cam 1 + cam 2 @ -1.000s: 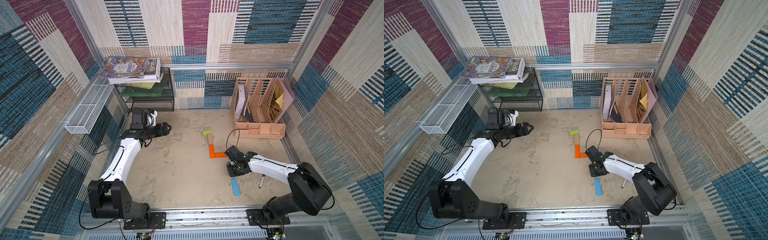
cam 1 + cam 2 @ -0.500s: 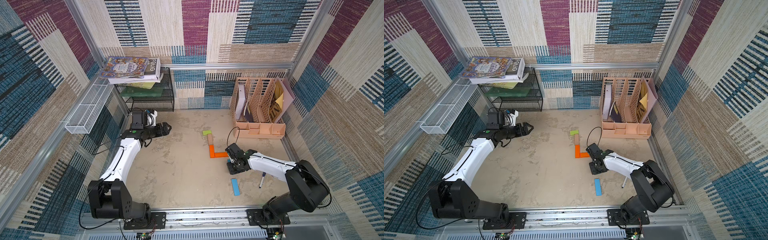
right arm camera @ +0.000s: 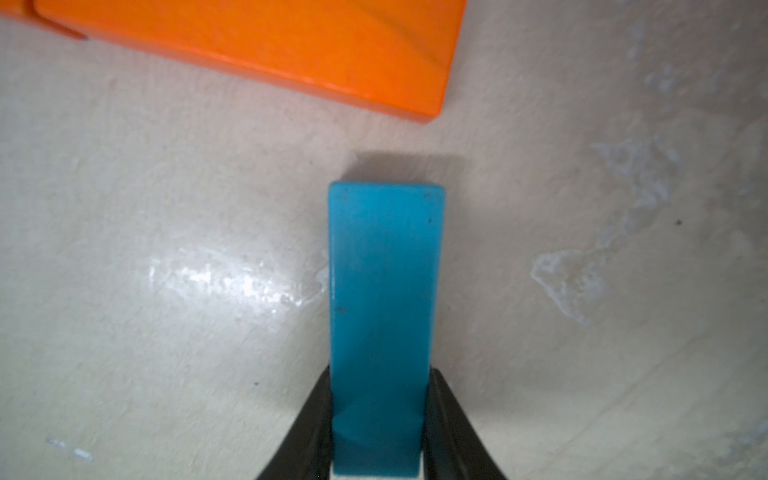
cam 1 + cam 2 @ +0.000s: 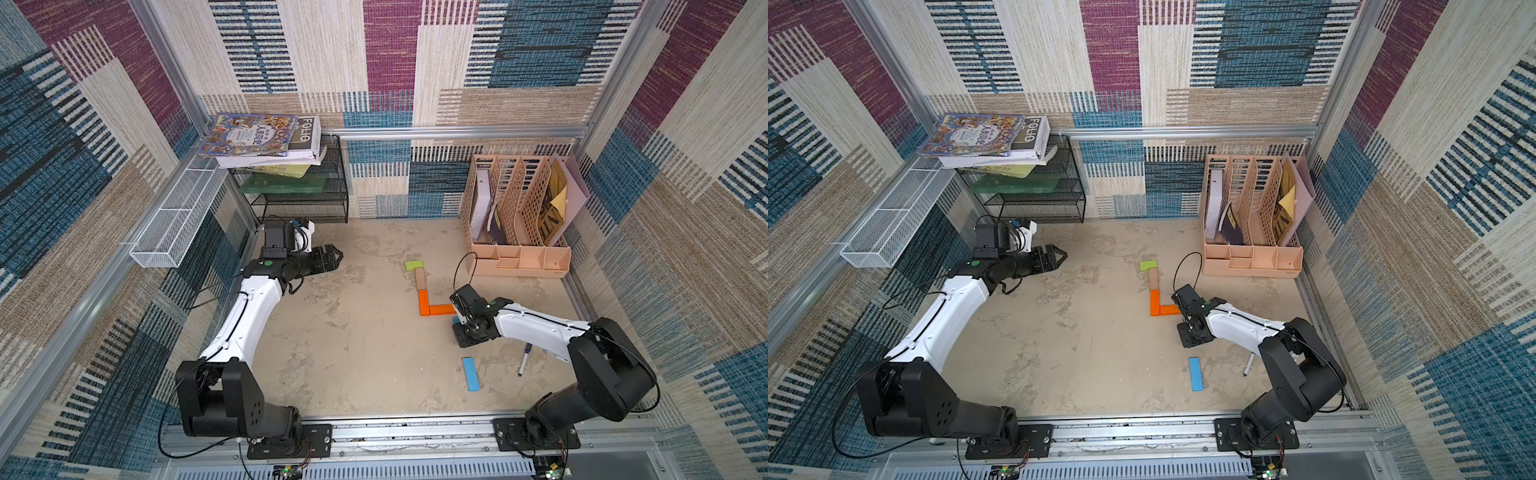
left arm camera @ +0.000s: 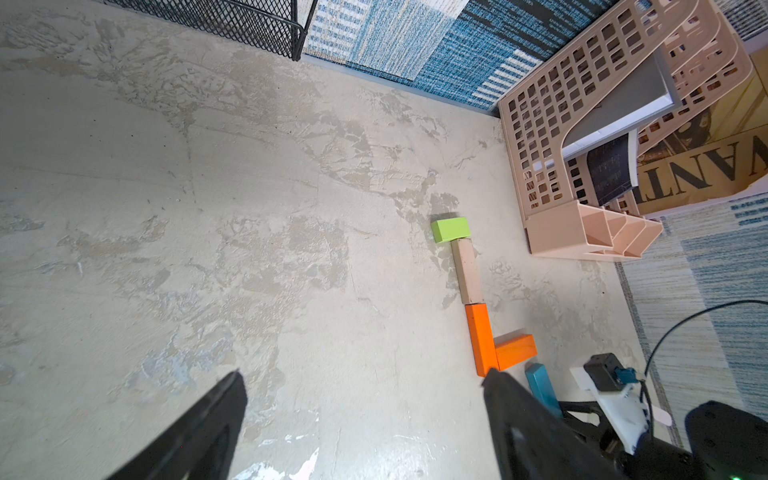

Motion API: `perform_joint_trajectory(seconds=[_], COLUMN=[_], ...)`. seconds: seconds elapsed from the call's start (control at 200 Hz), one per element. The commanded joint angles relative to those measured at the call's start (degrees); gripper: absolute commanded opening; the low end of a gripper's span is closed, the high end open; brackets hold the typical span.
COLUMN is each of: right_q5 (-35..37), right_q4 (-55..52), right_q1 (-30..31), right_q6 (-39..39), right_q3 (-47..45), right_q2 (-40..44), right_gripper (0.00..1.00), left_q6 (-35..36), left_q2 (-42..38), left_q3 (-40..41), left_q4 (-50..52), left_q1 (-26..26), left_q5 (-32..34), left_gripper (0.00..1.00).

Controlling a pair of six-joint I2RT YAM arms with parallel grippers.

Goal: Assemble a giraffe with building blocks
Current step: Assemble the building block at the center of the board.

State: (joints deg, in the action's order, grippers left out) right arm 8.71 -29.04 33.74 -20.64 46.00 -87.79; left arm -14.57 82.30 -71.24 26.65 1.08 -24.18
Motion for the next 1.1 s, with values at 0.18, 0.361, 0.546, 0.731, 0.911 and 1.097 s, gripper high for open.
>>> perform_joint_trajectory(seconds=[0.18,0.361,0.546,0.731,0.911,1.097], right_q5=[-0.7,-0.6,-0.5,-0.4,-0.8,0.2], right_q4=[1.9,2.2,2.2,2.3,2.2,-2.6], right_q1=[0.0,0.0,0.0,-0.1,0.1,2.1], right_q6=[-0.1,-0.1,-0.5,-0.6,-0.6,-2.7], right_q3=[0.2,0.2,0.5,0.3,0.5,2.5], right_q2=[-0.8,-0.7,-0.6,-0.7,0.2,6.7], right_gripper=[0.35,0.35,0.35,0.41,0.78,0.85], left_q6=[0.5,0.5,0.5,0.5,0.6,0.5], left_q2=[0.1,0.1,0.1,0.1,0.1,0.4], left_q3=[-0.5,-0.4,-0.4,-0.5,-0.5,-0.5], left_q4=[-0.5,-0.5,-0.5,-0.5,-0.4,-0.4], left_q1=[0.0,0.0,0.0,0.0,0.0,0.0], left_q5=[-0.3,-0.3,-0.3,-0.2,-0.2,-0.3], left_gripper=[0.93,0.93,0.93,0.93,0.93,0.93])
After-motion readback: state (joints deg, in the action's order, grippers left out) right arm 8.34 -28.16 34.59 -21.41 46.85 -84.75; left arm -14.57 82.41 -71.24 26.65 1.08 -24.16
